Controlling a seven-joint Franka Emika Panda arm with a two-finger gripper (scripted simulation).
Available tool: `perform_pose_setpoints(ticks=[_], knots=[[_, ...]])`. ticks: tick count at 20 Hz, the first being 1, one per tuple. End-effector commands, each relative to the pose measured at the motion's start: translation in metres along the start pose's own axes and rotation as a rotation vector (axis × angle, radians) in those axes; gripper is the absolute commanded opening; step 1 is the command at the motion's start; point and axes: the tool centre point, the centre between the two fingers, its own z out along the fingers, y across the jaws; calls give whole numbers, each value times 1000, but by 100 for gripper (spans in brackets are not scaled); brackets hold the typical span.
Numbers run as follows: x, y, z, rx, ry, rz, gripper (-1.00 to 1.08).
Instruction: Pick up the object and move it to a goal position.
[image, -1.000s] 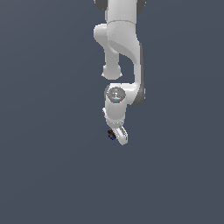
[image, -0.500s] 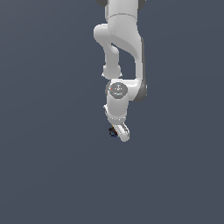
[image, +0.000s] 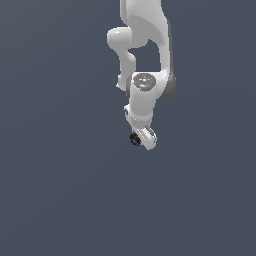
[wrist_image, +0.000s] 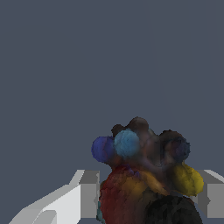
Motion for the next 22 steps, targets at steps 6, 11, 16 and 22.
perform_pose_setpoints(ticks=[6, 11, 16, 22], knots=[[-38, 11, -68, -1, 1, 0, -100], [-61, 17, -110, -2, 2, -1, -100], [-78, 21, -142, -3, 2, -1, -100], [-91, 23, -164, -4, 1, -1, -100]])
